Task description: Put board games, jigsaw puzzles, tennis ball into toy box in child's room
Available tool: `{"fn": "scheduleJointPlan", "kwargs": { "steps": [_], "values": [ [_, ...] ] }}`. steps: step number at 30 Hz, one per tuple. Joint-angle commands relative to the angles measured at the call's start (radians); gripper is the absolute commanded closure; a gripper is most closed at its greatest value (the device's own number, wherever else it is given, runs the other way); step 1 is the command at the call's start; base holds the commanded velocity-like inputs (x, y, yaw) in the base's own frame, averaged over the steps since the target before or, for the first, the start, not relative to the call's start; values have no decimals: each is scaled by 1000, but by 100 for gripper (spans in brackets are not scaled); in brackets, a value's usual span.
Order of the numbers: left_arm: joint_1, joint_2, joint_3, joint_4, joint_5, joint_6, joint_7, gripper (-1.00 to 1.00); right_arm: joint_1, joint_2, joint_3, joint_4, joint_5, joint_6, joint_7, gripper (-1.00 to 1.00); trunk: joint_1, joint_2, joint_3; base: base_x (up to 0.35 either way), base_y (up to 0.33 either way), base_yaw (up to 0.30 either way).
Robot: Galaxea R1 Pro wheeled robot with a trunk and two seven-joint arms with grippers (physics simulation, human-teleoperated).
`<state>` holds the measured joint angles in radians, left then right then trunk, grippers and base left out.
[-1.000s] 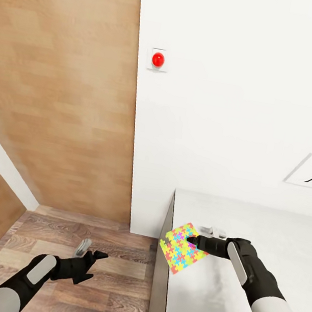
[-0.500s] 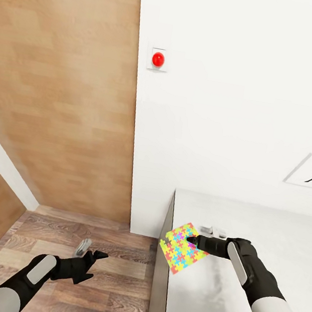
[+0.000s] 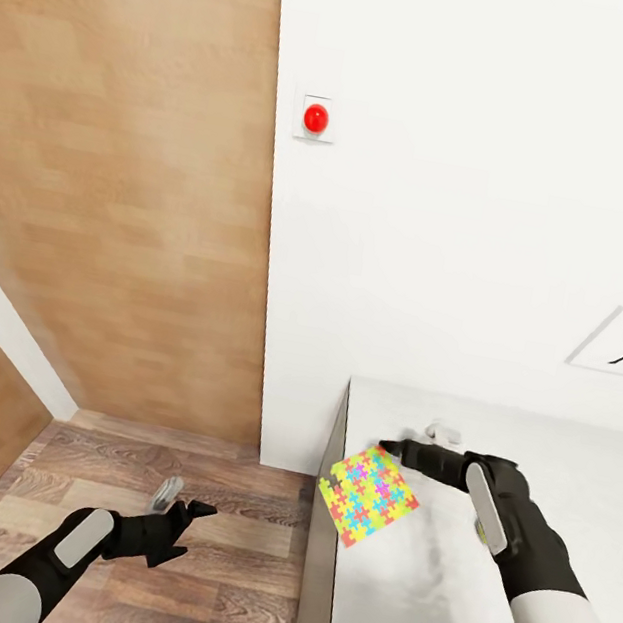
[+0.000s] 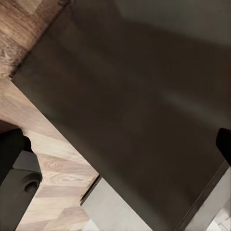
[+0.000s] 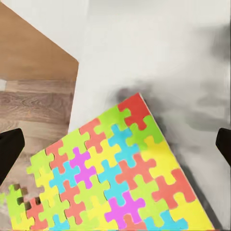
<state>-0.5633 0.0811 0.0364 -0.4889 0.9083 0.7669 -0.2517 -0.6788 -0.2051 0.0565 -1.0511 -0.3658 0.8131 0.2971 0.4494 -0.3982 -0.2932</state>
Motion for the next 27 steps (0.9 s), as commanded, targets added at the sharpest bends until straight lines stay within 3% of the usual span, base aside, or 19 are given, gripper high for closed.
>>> {"fn": "scheduleJointPlan", "kwargs": {
  "steps": [1, 20, 25, 26, 27],
  "values": [
    [0, -1, 3, 0, -2, 4, -3, -100, -1, -1, -4, -29, 5, 5, 4, -100, 1, -2, -2, 0, 0, 0],
    [-1, -12, 2, 6, -2, -91, -5, -100, 0, -7, -25, -275, 5, 11, 6, -100, 1, -2, -2, 0, 0, 0],
    [-1, -15, 3, 7, -2, -99, -36, -100, 0, -9, -26, -320, 5, 12, 6, -100, 1, -2, -2, 0, 0, 0],
    [-1, -17, 3, 7, -3, -103, -84, -100, 1, -13, -31, -337, 5, 12, 7, -100, 1, -2, -2, 0, 0, 0],
    [-1, -17, 3, 7, -3, -103, -84, -100, 1, -13, -31, -337, 5, 12, 7, -100, 1, -2, -2, 0, 0, 0]
  ]
}}
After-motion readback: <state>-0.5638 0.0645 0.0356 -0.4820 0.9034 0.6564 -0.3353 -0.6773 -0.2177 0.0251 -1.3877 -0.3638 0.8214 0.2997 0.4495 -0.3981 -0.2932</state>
